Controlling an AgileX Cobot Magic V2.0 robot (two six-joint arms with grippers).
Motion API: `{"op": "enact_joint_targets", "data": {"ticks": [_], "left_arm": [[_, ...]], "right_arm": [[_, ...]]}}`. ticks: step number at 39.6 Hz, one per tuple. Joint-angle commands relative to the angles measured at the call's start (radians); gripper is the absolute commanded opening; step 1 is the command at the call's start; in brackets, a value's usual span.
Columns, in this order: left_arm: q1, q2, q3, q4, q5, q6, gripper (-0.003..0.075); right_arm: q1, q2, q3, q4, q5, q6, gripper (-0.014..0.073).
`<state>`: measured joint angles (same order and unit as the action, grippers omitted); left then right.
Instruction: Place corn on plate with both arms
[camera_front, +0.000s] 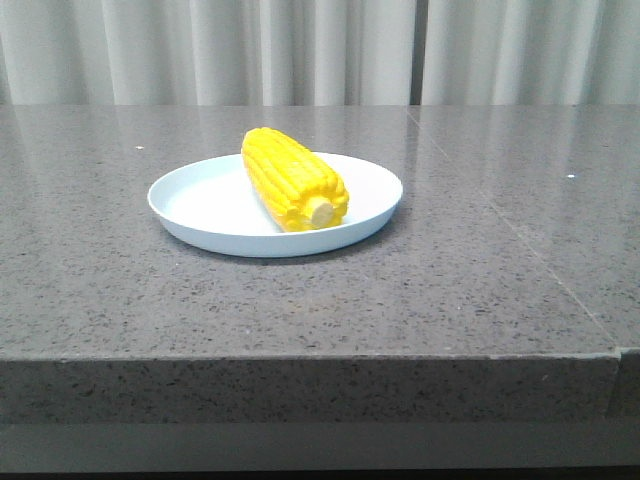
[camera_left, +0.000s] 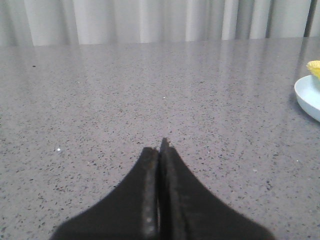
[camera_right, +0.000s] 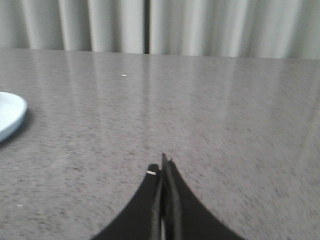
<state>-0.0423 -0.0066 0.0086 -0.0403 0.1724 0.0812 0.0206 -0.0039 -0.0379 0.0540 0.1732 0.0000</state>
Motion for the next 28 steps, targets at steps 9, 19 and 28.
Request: {"op": "enact_joint_targets", "data": {"ticks": [9,19,28], "left_arm": [[-0.002,-0.017,0.022,0.000,-0.092,0.000,-0.0020],[-0.002,-0.017,0.022,0.000,-0.092,0.000,-0.0020],[-0.002,-0.017,0.022,0.000,-0.092,0.000,-0.0020]], "right_arm": [[-0.045,-0.023,0.043,0.070,-0.082,-0.028,-0.0069],[-0.045,-0.023,0.043,0.070,-0.082,-0.028,-0.0069],[-0.045,-0.023,0.043,0.070,-0.082,-0.028,-0.0069]]}}
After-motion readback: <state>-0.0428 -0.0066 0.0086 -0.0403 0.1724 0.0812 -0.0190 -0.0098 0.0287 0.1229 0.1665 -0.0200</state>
